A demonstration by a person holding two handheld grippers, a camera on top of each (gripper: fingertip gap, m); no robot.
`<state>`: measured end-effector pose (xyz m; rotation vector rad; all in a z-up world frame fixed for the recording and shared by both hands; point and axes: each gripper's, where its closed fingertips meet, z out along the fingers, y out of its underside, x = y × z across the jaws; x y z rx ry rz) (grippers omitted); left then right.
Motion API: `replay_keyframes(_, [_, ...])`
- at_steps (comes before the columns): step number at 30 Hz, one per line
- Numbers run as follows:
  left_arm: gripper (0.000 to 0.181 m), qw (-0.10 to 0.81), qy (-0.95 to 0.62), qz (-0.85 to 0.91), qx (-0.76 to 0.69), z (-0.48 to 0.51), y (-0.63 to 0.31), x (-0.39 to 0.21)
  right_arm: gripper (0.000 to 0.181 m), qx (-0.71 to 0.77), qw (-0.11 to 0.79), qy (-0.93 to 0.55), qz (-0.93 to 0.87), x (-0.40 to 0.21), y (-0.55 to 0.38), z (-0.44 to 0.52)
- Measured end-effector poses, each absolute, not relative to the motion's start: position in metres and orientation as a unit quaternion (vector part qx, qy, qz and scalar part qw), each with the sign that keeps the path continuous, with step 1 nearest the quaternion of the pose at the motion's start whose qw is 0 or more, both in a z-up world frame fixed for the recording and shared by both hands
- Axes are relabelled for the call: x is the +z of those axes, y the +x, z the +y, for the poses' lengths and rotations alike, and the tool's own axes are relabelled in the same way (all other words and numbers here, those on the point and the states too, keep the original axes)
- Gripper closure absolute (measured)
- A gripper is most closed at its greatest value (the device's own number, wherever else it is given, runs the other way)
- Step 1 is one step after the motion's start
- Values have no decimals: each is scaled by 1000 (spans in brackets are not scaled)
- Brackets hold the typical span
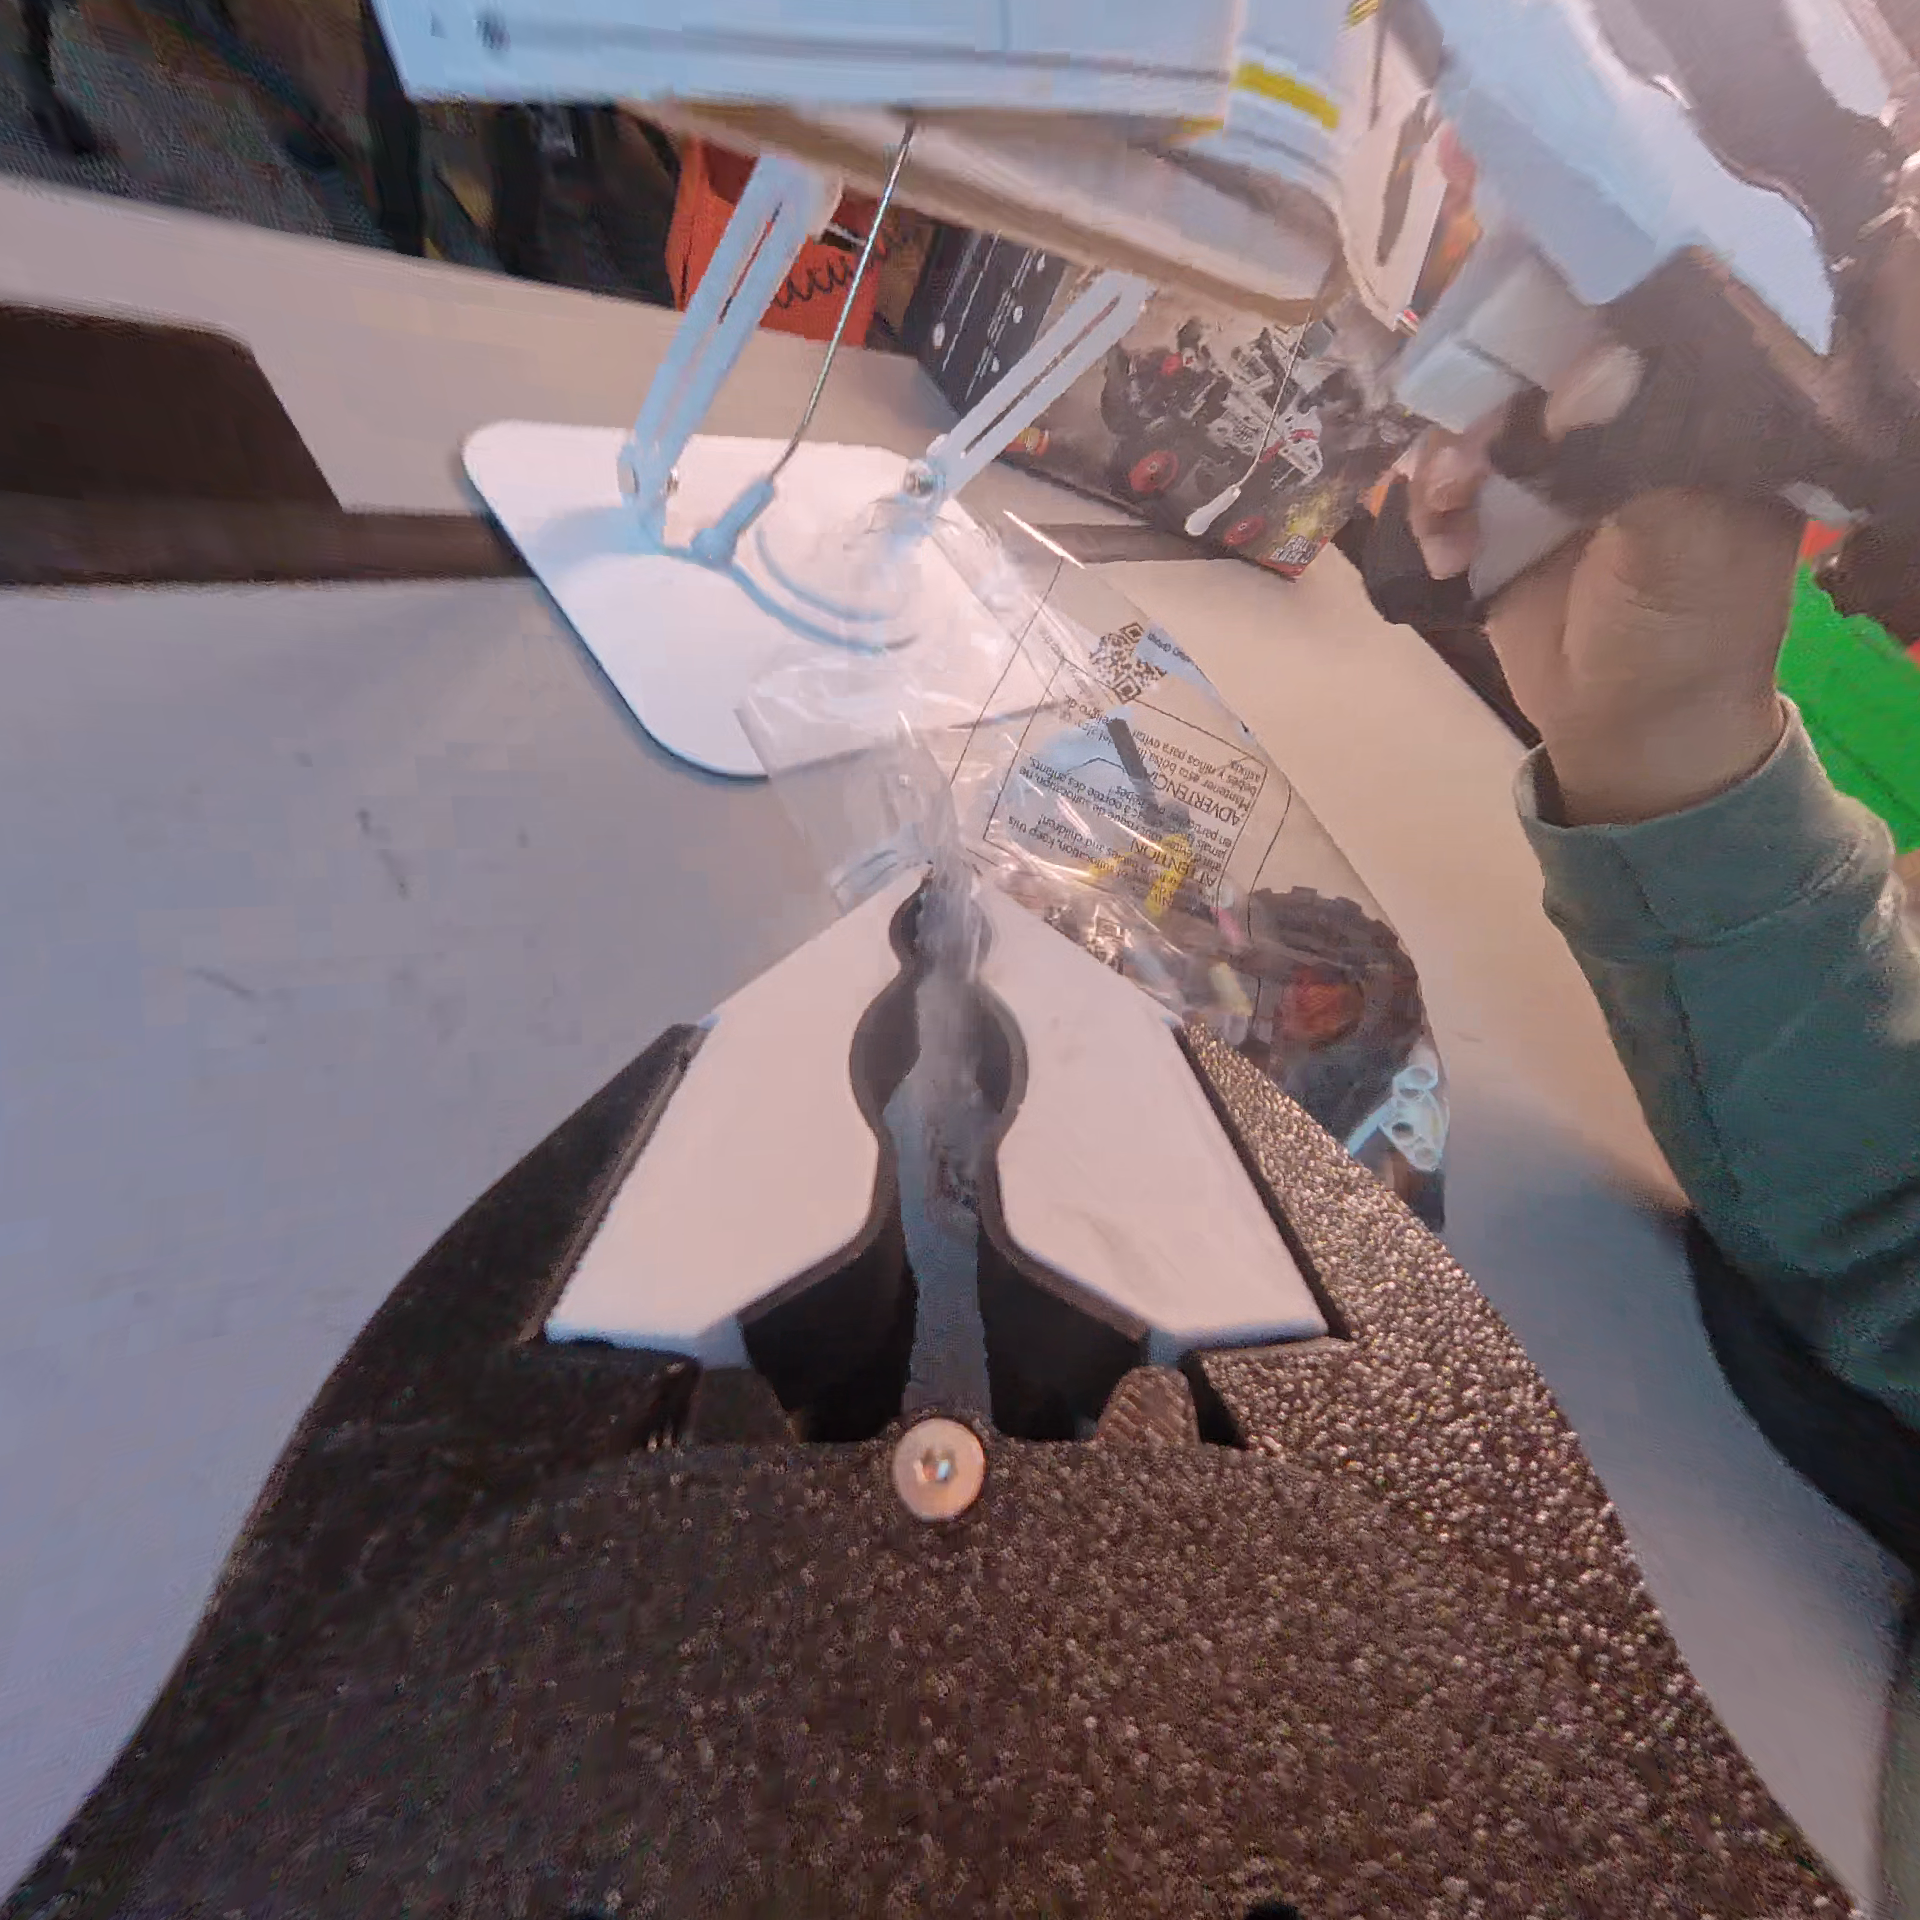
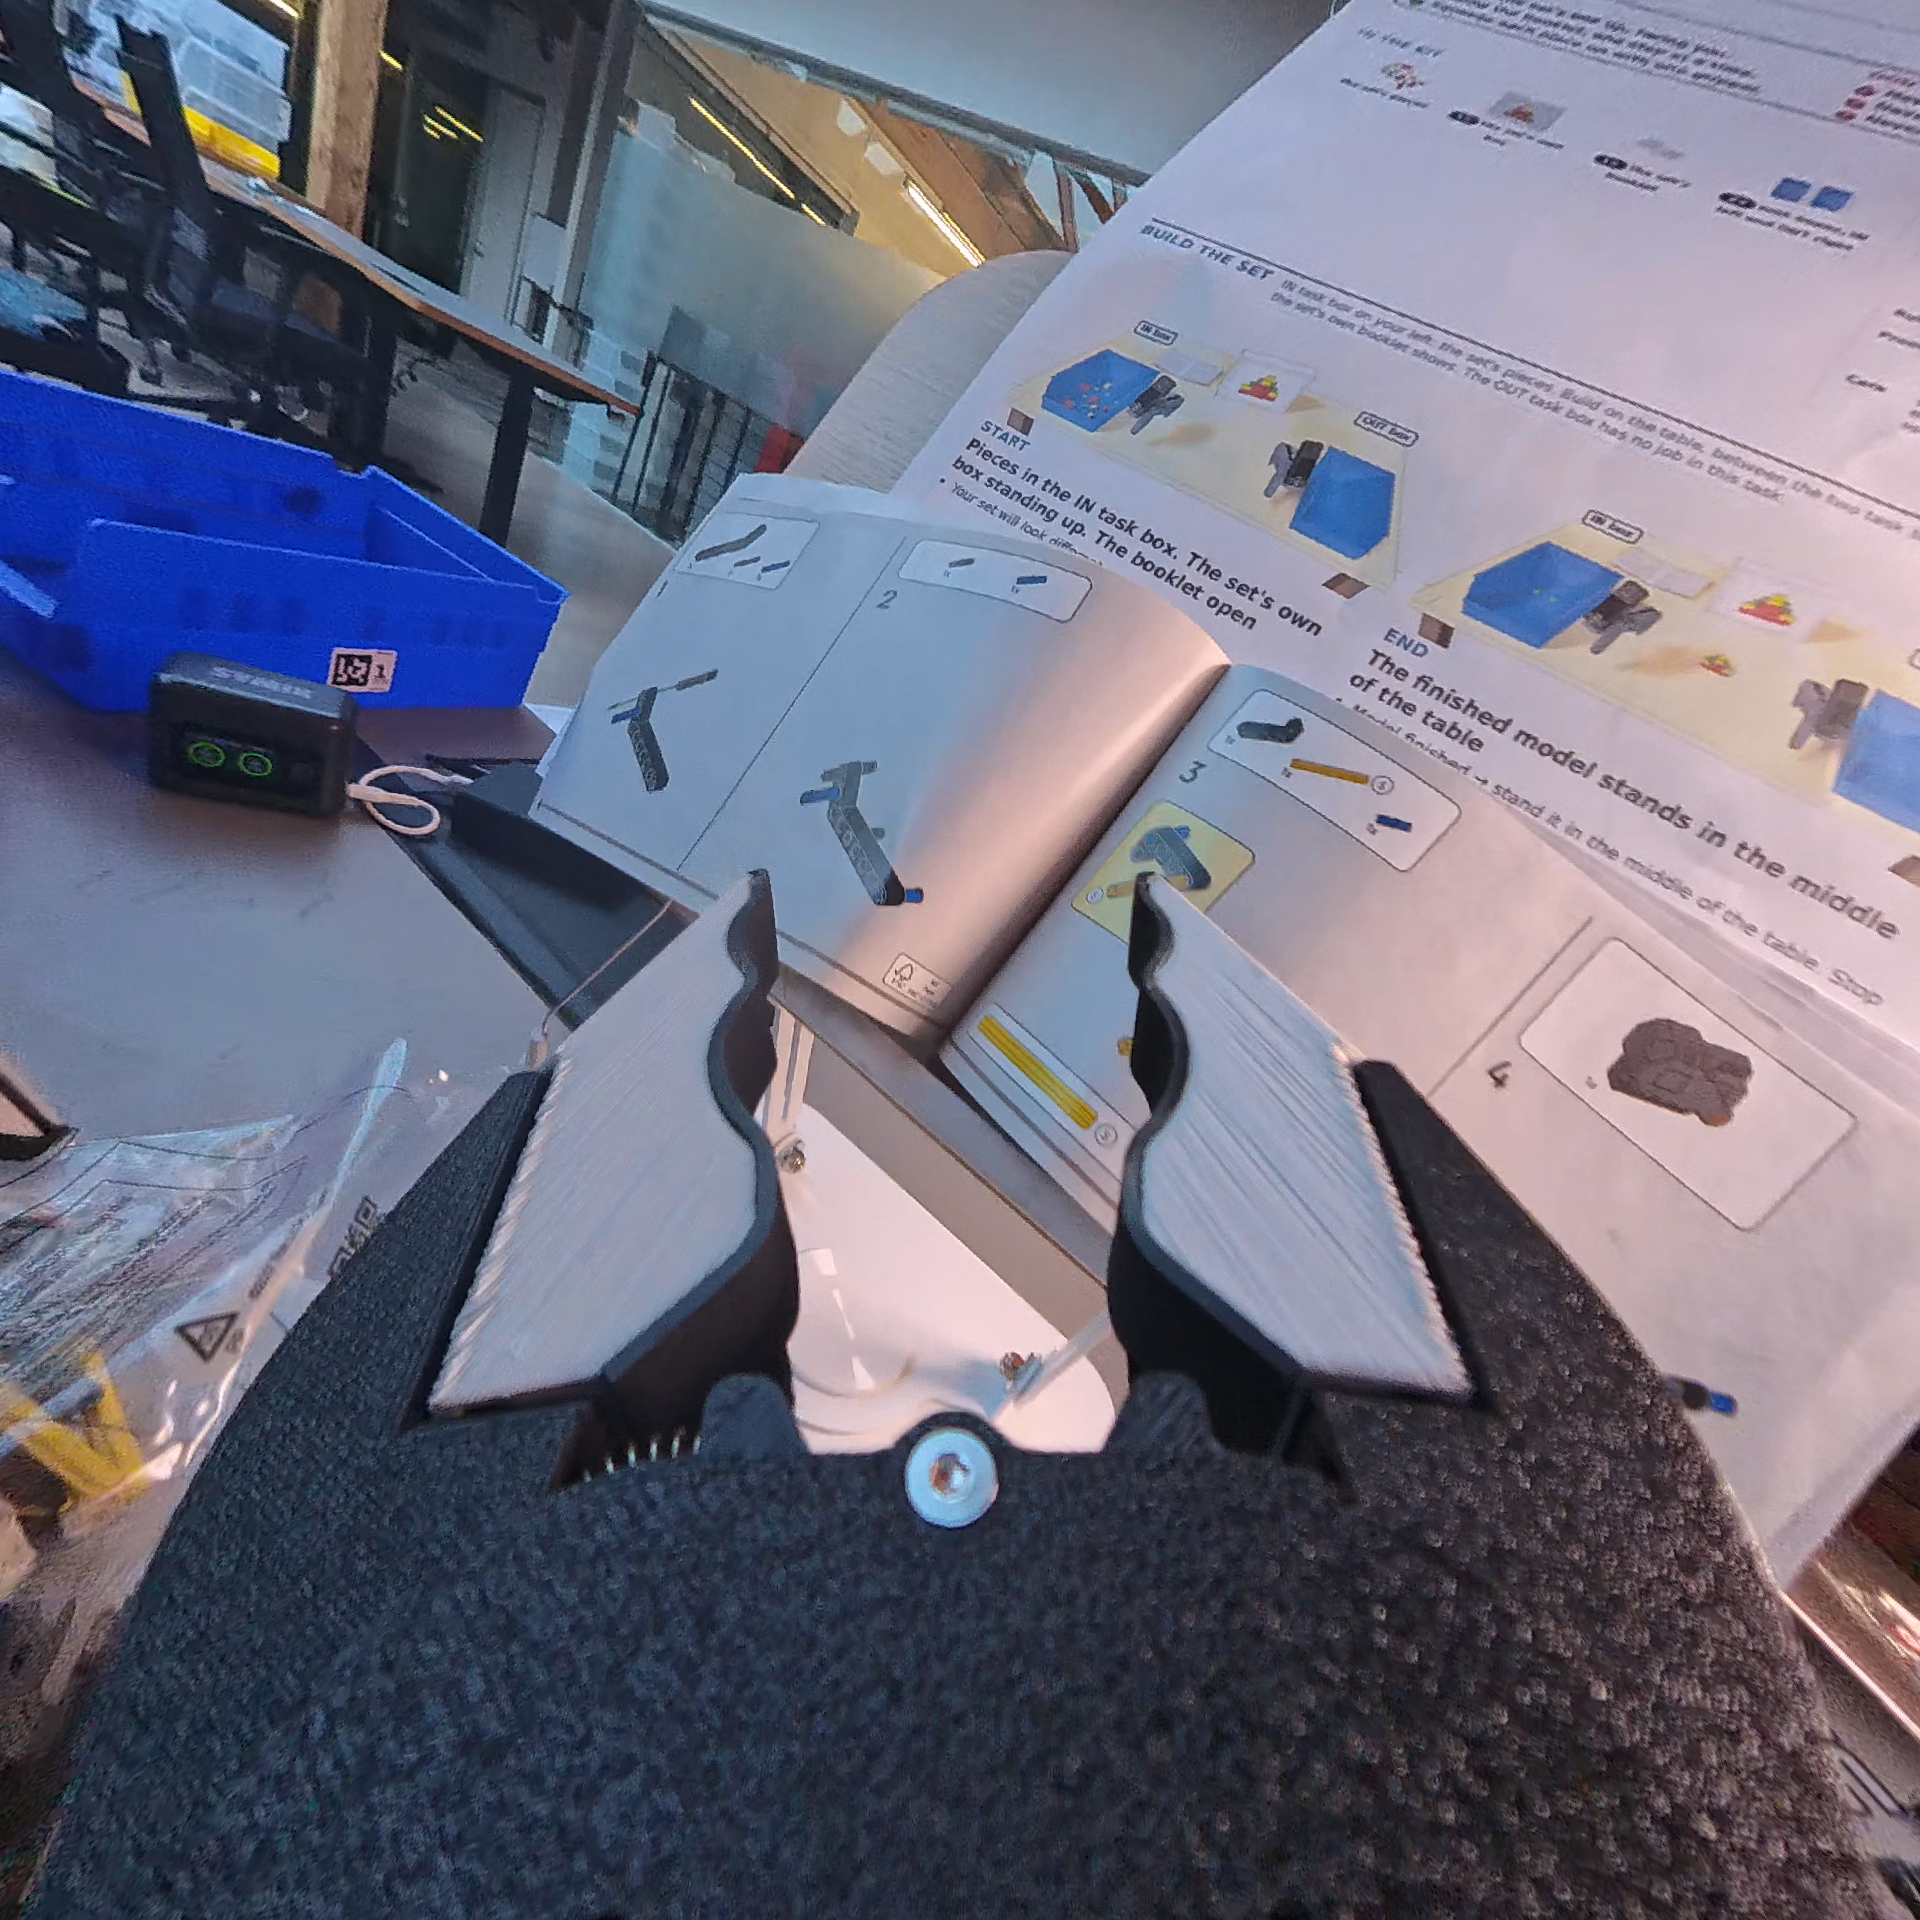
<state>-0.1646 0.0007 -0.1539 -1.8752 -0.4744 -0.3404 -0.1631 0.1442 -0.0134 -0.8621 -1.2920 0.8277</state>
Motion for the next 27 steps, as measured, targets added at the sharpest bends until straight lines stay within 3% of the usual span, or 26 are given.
replay_keyframes(7, [180, 485, -807, -208, -265, -17, -92, -193, 114, 352, 617, -385, -590, -27, -111, 155])
replay_keyframes(9, [172, 464, -816, -182, -291, -28, -68, -194, 115, 349, 610, -387, -597, -35, -93, 157])
replay_keyframes(11, [152, 429, -832, -155, -315, -42, -48, -197, 114, 349, 600, -398, -600, -45, -77, 161])
replay_keyframes(14, [139, 468, -835, -146, -247, -57, -67, -183, 114, 351, 594, -411, -596, -52, -56, 167])
replay_keyframes(23, [133, 609, -775, -136, -96, -29, -141, -88, 115, 377, 586, -425, -578, -53, -38, 172])
replay_keyframes(25, [125, 639, -742, -177, -101, -6, -168, -73, 115, 395, 575, -430, -573, -53, -40, 169])
replay_keyframes(27, [103, 659, -688, -253, -168, 18, -198, -66, 115, 404, 567, -430, -575, -55, -42, 163])
